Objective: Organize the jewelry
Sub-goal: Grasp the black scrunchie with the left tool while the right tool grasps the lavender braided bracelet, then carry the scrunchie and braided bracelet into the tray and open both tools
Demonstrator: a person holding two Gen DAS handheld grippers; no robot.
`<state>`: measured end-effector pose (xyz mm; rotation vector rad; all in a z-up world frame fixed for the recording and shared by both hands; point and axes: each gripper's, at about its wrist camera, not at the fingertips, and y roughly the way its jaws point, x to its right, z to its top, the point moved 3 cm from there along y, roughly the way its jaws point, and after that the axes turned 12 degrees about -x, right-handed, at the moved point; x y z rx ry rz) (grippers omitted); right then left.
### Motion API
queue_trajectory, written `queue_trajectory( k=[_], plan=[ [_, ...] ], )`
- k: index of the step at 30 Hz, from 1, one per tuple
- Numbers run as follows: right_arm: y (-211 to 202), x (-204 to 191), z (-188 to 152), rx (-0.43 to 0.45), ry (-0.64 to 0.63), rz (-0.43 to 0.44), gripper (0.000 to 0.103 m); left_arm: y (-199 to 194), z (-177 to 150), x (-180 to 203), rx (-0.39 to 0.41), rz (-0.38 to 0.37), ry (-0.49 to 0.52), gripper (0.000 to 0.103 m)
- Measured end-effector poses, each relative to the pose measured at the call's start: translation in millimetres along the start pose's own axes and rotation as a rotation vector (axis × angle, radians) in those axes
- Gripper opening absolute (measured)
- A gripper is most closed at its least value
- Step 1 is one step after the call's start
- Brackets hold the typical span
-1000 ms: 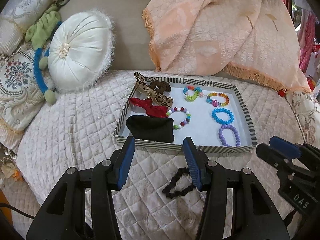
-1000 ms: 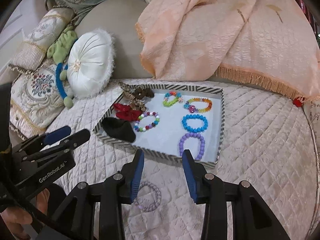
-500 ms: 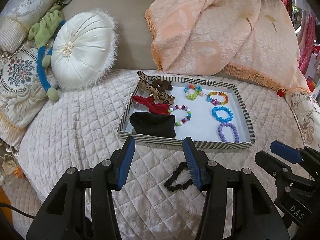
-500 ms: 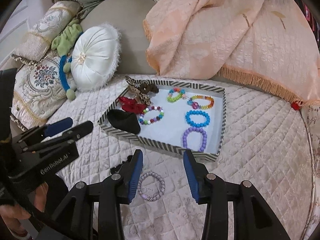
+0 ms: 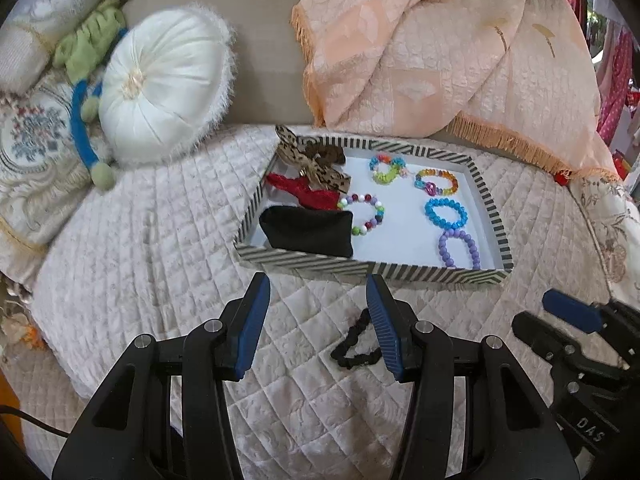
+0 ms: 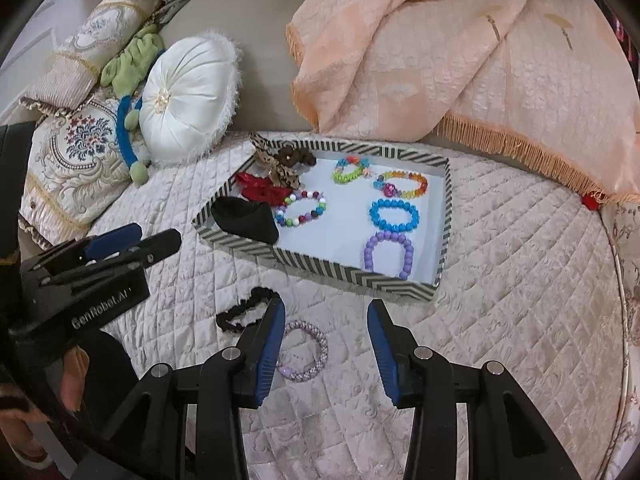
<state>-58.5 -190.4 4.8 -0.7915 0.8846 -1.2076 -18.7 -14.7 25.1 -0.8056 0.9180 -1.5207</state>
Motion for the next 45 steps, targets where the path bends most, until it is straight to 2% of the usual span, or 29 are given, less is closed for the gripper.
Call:
queue_trajectory(
  k=[3, 7, 11, 18, 20, 21, 22, 24, 27, 28, 32, 39, 45],
  plan=[
    [17, 3, -10, -0.050, 0.004, 0.019, 0.041, 15, -1, -13, -0.069, -0.076, -0.040, 0.050],
    [49, 2, -22, -0.123, -0.010, 0.017, 0.041, 38, -5, -22, -0.151, -0.138, -0.077, 0.050],
    [76, 3, -26, -0.148, -0.010, 0.024, 0.041, 64, -14, -16, -0.236, -0.169, -0.049, 0.050],
    [98, 1, -23, -0.138, -0.051, 0.005, 0.040, 100, -19, -3, -0.299, -0.089, 0.017, 0.050],
    [102, 1, -22, -0.127, -0.073, -0.004, 0.036, 110, -19, 1, -0.321, -0.071, 0.033, 0.050],
    [102, 2, -21, -0.118, -0.085, -0.008, 0.029, 114, -20, 3, -0.326, -0.069, 0.037, 0.050],
    [103, 3, -21, -0.112, -0.093, -0.008, 0.023, 117, -20, 3, -0.324, -0.067, 0.037, 0.050],
    [104, 9, -20, -0.105, -0.084, 0.020, 0.019, 123, -19, 2, -0.312, -0.068, 0.036, 0.048],
    [100, 17, -18, -0.097, -0.060, 0.038, 0.008, 124, -16, 0, -0.294, -0.095, 0.026, 0.015],
    [97, 19, -17, -0.091, -0.050, 0.048, 0.007, 123, -15, 0, -0.296, -0.098, 0.021, 0.009],
    [73, 22, -13, -0.042, -0.038, 0.063, 0.007, 106, -9, -2, -0.278, -0.121, 0.023, 0.005],
    [31, 25, -5, 0.032, -0.025, 0.071, 0.007, 47, 5, -1, -0.167, -0.154, 0.053, 0.004],
    [7, 25, -1, 0.069, -0.020, 0.069, 0.007, 2, 23, 2, -0.084, -0.148, 0.080, 0.004]
  ],
)
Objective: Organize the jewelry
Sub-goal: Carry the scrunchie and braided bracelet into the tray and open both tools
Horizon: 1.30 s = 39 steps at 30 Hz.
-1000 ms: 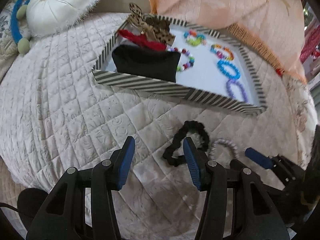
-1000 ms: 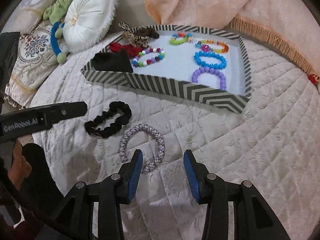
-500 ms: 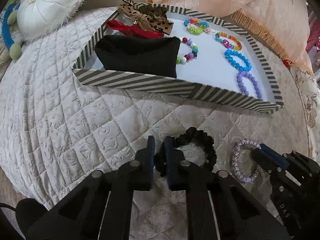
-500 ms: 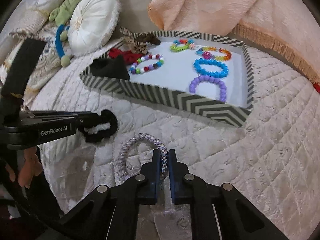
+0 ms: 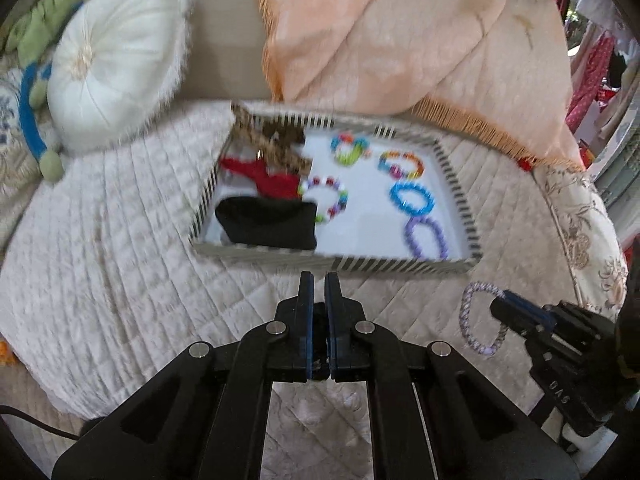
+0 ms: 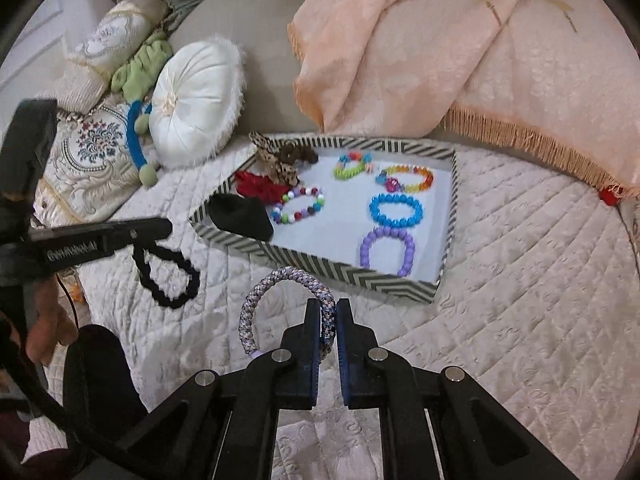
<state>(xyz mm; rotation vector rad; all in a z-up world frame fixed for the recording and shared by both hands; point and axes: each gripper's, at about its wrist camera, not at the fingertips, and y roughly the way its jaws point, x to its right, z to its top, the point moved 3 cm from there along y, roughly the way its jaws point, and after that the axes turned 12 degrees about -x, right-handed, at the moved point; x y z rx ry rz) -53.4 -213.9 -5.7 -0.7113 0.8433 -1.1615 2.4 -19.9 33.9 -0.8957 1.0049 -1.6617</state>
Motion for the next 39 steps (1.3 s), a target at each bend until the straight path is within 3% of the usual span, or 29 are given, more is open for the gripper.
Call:
queue_trajectory(
  k=[13, 22, 28, 30, 32, 39],
  plan=[
    [-19, 10, 15, 0.027, -0.007, -0.032, 0.007, -27, 32, 34, 0.081, 0.051, 0.091, 0.004],
    [-17, 26, 19, 0.018, 0.020, -0.032, 0.007, -16, 45, 47, 0.070, 0.052, 0.110, 0.004],
    [-4, 22, 14, -0.005, 0.014, 0.013, 0.007, 9, 32, 26, -0.055, -0.035, 0.084, 0.006],
    [1, 21, 13, -0.019, 0.012, 0.015, 0.007, 27, 22, 13, -0.097, 0.003, 0.072, 0.014],
    [6, 21, 13, -0.029, 0.010, 0.020, 0.007, 46, 11, -2, -0.140, 0.031, 0.053, 0.029],
    [21, 26, 7, -0.070, 0.014, 0.021, 0.007, 108, -9, -35, -0.257, 0.051, -0.064, 0.039]
  ],
)
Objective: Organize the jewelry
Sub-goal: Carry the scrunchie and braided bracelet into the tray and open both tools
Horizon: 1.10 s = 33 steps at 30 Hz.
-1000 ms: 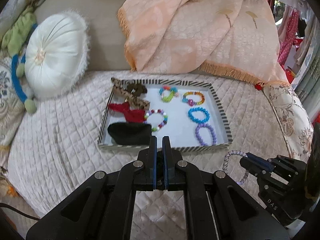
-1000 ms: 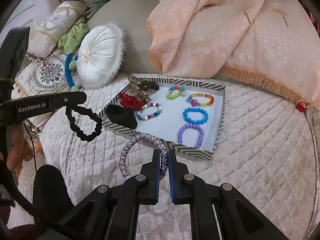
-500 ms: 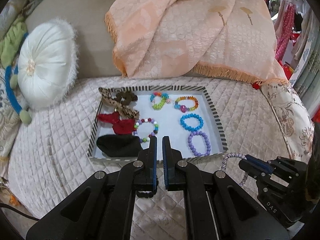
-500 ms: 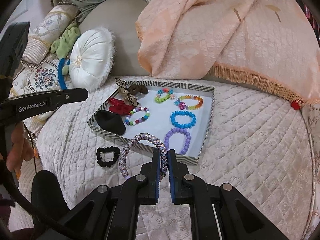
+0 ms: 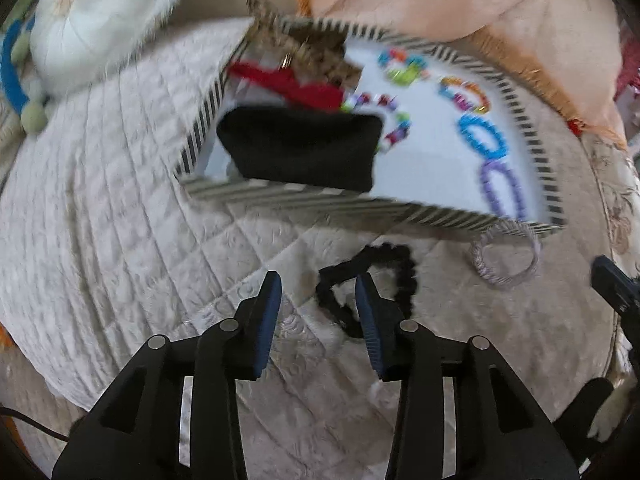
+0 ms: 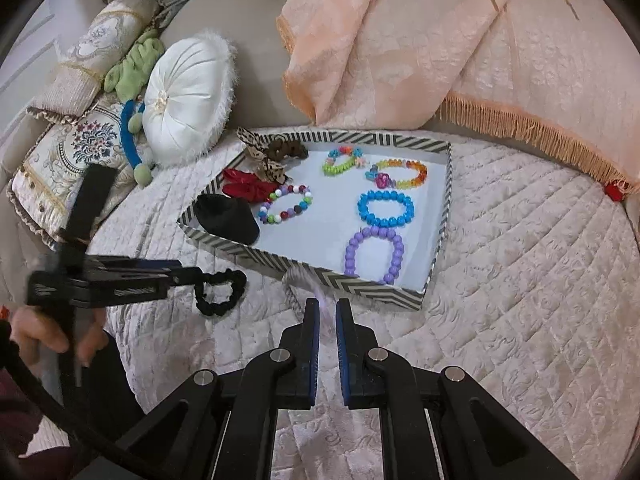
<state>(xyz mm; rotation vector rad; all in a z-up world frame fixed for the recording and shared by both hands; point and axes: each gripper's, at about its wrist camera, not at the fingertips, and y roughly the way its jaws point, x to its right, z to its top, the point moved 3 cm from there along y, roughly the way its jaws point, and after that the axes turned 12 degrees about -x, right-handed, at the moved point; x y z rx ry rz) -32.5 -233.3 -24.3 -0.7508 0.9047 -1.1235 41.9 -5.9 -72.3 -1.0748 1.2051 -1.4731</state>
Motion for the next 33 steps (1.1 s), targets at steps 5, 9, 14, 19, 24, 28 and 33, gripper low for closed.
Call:
queue_trajectory(
  k=[5, 9, 14, 19, 24, 28, 33],
  plan=[
    [22, 7, 0, -0.044, 0.036, 0.021, 0.016, 17, 0, -5, -0.014, -0.011, -0.051, 0.048],
    [48, 6, 8, -0.088, 0.057, 0.067, 0.040, 19, 0, -3, -0.002, -0.009, -0.072, 0.049],
    [81, 10, 16, -0.098, 0.114, 0.093, 0.032, 22, 6, -2, 0.023, -0.011, -0.065, 0.030],
    [68, 14, 11, -0.060, 0.108, 0.116, 0.007, 12, 5, 0, 0.033, -0.030, -0.027, 0.006],
    [27, 13, 12, 0.001, 0.083, 0.103, 0.007, -28, 5, 6, 0.089, -0.086, 0.014, 0.005],
    [-2, 17, 17, 0.053, 0.088, 0.106, 0.007, -62, 9, 19, 0.145, -0.104, 0.045, 0.005],
    [-28, 13, 23, 0.100, 0.071, 0.104, 0.007, -95, 19, 33, 0.210, -0.079, 0.078, 0.005]
  ],
)
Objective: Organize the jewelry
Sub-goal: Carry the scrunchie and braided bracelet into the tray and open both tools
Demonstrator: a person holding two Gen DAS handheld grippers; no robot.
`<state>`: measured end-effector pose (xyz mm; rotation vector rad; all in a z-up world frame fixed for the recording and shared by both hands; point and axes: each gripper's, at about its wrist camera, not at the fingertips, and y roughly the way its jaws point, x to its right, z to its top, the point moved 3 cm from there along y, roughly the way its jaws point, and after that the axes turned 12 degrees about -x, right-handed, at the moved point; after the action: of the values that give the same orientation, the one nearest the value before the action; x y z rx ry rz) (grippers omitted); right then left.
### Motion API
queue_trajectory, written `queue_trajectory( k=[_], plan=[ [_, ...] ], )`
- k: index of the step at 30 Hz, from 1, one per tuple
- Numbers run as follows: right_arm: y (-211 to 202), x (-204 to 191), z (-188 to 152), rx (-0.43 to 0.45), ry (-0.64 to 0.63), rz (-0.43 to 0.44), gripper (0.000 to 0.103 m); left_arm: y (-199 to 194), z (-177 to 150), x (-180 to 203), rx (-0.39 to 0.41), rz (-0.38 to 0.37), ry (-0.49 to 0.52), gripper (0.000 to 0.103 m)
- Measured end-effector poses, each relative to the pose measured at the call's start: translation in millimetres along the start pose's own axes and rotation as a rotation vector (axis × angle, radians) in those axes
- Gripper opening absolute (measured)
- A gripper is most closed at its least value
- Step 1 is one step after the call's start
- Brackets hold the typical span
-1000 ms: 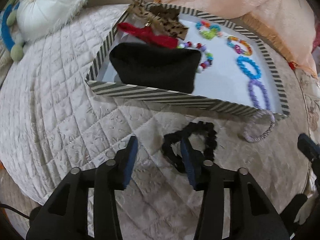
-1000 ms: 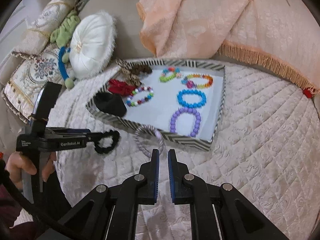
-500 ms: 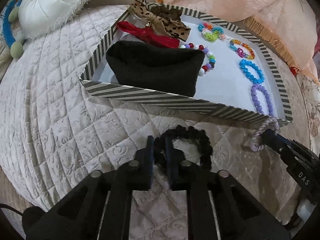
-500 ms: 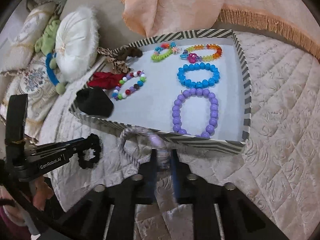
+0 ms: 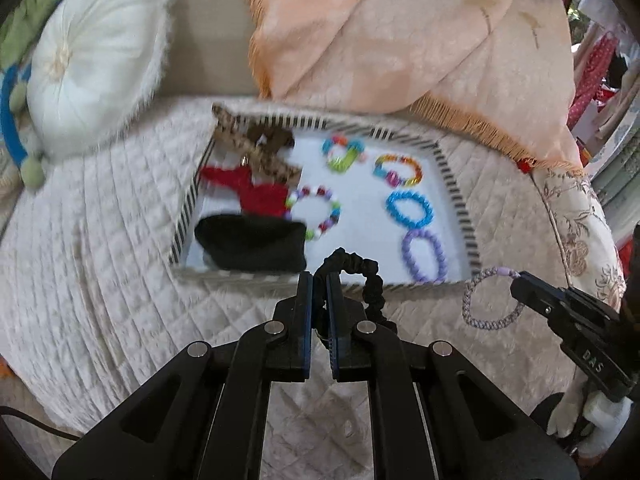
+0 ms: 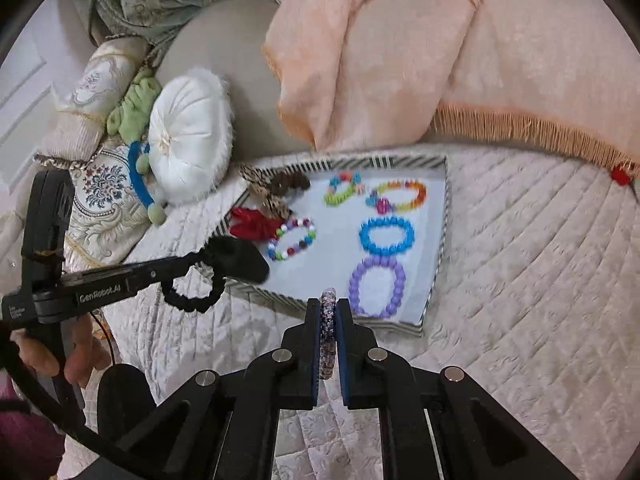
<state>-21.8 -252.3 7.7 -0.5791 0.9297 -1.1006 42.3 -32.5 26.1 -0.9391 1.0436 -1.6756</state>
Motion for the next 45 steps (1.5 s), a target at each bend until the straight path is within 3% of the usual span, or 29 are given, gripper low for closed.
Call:
queue_trajectory(
  k=[8, 17, 26, 31, 37, 45],
  plan=[
    [-14, -2, 17, 0.038, -0.014, -0.030, 0.007, -1, 14, 22, 0.029, 0.026, 0.033, 0.005],
    [-2, 13, 38, 0.027, -0.002, -0.052, 0.007, 25, 30, 32, 0.006, 0.024, 0.025, 0.005],
    [49, 21, 73, -0.030, 0.025, -0.024, 0.007, 70, 41, 26, -0.050, -0.005, -0.012, 0.005],
    [99, 20, 93, -0.102, 0.033, -0.009, 0.007, 96, 43, 12, -0.096, -0.041, -0.060, 0.005],
    [153, 20, 113, -0.171, 0.033, -0.032, 0.007, 113, 40, 3, -0.123, -0.013, -0.071, 0.005],
    [166, 32, 119, -0.171, 0.074, -0.062, 0.008, 113, 40, 5, -0.100, 0.032, -0.049, 0.008]
  ],
)
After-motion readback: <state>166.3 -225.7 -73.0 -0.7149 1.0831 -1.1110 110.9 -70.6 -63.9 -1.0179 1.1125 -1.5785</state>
